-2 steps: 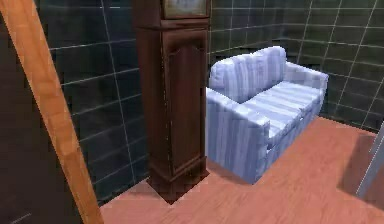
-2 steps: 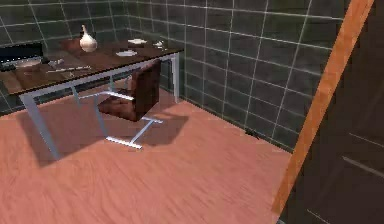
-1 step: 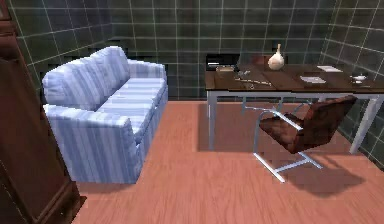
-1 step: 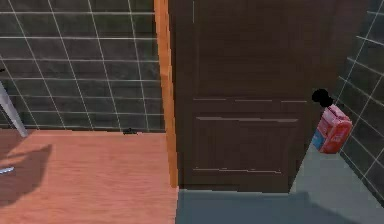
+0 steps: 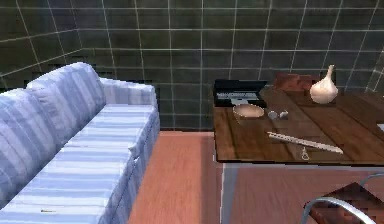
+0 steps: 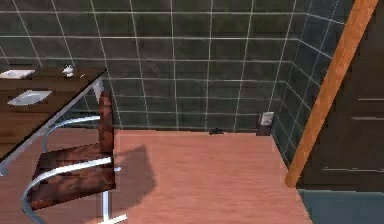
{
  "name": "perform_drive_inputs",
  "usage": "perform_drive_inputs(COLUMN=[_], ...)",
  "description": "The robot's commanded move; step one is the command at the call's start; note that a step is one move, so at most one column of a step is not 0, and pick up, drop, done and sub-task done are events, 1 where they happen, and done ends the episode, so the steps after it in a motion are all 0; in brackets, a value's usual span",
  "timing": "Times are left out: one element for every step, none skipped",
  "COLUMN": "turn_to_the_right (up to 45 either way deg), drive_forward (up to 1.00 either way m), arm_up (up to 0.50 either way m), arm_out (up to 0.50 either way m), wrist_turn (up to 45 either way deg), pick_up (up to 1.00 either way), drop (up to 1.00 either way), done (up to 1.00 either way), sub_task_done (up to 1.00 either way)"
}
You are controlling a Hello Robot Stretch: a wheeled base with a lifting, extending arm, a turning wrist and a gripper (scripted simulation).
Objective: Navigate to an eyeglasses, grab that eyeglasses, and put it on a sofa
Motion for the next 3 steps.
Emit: perform_drive_inputs(turn_to_the_right=[6.0, 0.0, -45.0], drive_forward=[0.00, 0.40, 0.00], arm_up=[0.00, 0.00, 0.00], arm_out=[0.00, 0.00, 0.00], wrist_turn=[0.0, 0.0, 0.0], pick_up=[0.00, 0.00, 0.00], drop=[0.00, 0.00, 0.00], done=[0.00, 0.00, 0.00], sub_task_done=[0.00, 0.00, 0.00])
